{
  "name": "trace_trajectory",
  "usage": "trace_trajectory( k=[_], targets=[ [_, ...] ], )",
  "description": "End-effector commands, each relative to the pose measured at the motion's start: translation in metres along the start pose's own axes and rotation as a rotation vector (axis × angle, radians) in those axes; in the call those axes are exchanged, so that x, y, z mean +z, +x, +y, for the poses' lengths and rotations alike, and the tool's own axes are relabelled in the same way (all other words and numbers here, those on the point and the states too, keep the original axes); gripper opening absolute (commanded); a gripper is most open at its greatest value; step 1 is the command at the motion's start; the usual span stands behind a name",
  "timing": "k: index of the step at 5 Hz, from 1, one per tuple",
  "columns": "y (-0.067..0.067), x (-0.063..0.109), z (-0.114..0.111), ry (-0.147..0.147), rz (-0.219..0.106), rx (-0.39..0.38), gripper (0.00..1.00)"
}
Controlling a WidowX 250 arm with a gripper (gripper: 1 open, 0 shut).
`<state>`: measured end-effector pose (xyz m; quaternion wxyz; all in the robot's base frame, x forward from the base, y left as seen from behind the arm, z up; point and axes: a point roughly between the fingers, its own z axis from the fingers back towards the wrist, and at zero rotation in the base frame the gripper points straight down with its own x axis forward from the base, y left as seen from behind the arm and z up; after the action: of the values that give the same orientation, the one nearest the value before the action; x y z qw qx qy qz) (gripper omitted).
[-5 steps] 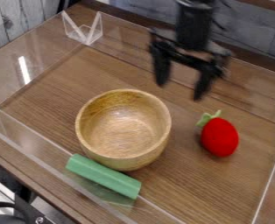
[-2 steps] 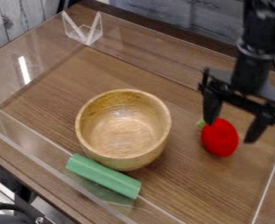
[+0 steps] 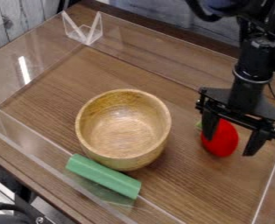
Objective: Move the red fruit to the left
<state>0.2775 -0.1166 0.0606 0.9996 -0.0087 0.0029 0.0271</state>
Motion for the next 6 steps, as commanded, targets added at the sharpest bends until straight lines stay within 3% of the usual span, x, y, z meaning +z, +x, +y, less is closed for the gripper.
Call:
trace_trajectory(
  k=[1, 4, 6],
  targets=[
    [0.008, 0.016, 0.0, -0.007, -0.068, 0.039, 1.0],
    [0.018, 0.009, -0.008, -0.001, -0.118, 0.128, 1.0],
    [0.016, 0.01, 0.008, -0.003, -0.13, 0.098, 1.0]
  ],
)
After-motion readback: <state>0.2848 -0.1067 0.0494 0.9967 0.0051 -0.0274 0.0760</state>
